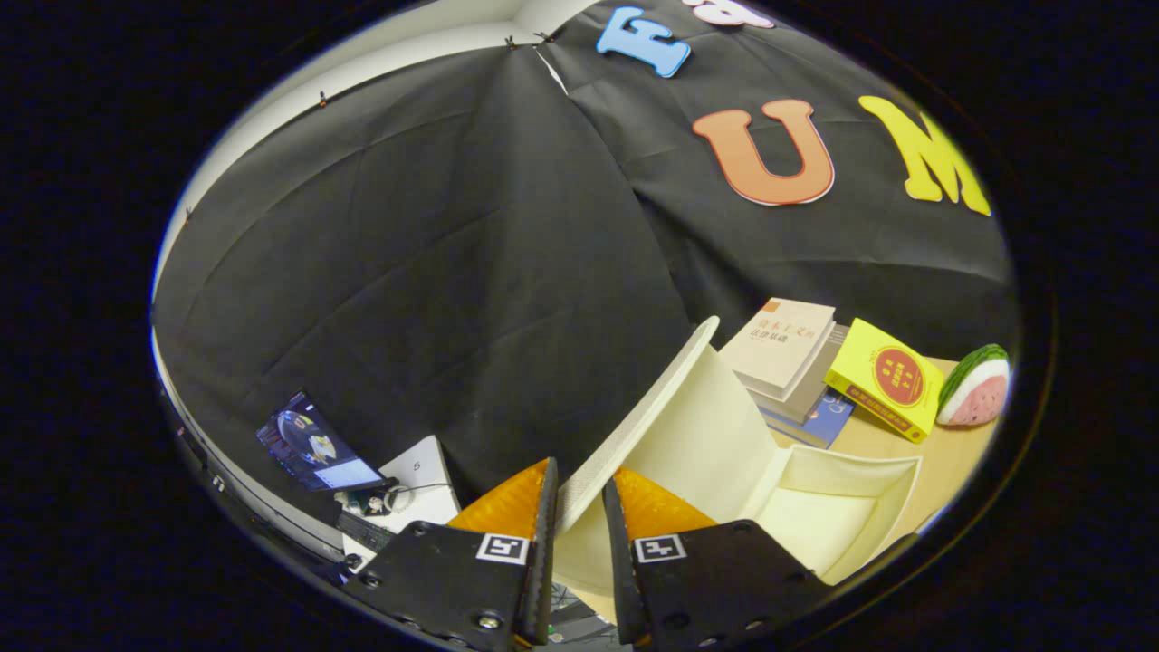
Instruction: Open the storage box then place both shoes into the box .Put the left shoe in first, then the right shoe, with the right side of both shoes facing outward in a uniform manner.
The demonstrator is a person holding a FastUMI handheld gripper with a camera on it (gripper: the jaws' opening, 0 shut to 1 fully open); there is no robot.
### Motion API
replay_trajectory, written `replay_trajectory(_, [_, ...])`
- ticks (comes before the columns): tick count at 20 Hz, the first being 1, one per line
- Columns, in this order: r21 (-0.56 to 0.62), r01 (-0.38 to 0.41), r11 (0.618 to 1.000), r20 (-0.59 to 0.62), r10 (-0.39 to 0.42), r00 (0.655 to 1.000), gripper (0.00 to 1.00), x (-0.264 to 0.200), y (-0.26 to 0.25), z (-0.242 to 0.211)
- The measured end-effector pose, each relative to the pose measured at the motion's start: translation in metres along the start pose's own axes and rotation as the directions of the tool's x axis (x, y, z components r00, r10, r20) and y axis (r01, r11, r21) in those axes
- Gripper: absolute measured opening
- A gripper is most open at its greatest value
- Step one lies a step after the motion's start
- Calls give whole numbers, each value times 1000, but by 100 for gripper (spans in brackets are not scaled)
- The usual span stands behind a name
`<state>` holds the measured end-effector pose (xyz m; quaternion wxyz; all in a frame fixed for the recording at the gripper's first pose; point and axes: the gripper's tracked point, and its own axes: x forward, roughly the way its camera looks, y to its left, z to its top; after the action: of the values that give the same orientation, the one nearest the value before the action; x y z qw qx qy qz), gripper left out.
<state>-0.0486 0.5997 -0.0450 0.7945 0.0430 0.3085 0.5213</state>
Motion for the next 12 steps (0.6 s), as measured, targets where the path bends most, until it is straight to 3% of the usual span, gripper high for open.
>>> replay_trajectory(3, [16,24,1000,8,-24,1000,29,12,0,5])
replay_trajectory(9, [-54,83,995,83,-78,993,85,3,-10,18])
replay_trajectory(12, [-74,131,989,132,-120,984,92,-14,-24,24])
